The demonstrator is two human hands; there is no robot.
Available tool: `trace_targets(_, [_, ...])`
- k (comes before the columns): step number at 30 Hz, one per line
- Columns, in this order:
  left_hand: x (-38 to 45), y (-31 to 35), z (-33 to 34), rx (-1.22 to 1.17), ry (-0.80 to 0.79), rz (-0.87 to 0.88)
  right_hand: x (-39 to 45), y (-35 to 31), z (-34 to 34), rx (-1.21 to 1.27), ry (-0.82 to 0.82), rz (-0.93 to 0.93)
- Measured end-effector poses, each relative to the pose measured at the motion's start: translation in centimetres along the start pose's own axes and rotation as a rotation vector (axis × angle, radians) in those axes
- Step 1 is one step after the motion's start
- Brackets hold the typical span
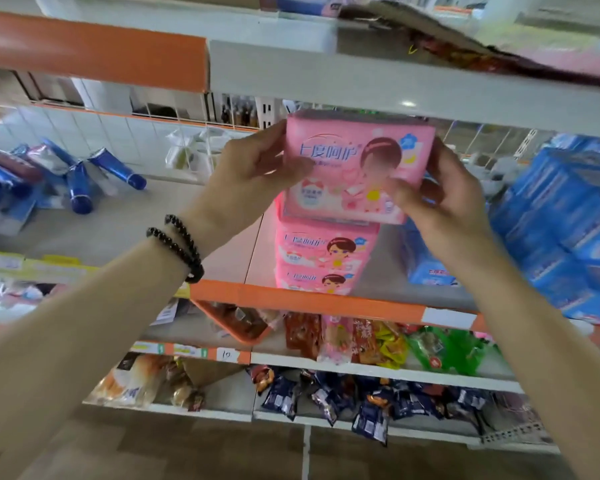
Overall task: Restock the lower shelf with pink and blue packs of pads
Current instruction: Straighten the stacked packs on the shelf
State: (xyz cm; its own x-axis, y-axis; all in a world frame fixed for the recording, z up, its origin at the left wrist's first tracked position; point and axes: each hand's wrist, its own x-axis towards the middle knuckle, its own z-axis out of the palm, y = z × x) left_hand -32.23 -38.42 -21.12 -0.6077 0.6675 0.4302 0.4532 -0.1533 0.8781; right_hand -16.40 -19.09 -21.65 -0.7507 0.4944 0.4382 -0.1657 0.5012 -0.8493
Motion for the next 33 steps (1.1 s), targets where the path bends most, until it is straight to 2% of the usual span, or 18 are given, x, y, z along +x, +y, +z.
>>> trace_targets(12, [0.1, -2.6, -0.4, 0.051, 0.011, 0.064, 0.7, 2.7, 2.1, 0.026, -0.024, -0.035])
trace_targets(23, [-1.5, -4.6, 0.8, 0.051, 0.049, -0.043, 0.5, 3.4, 2.1, 0.059, -0.041, -0.068])
trace_targets(33, [-1.9, -5.0, 0.6, 0.067, 0.027, -0.001, 0.1, 3.7, 2.1, 0.055, -0.072, -0.054])
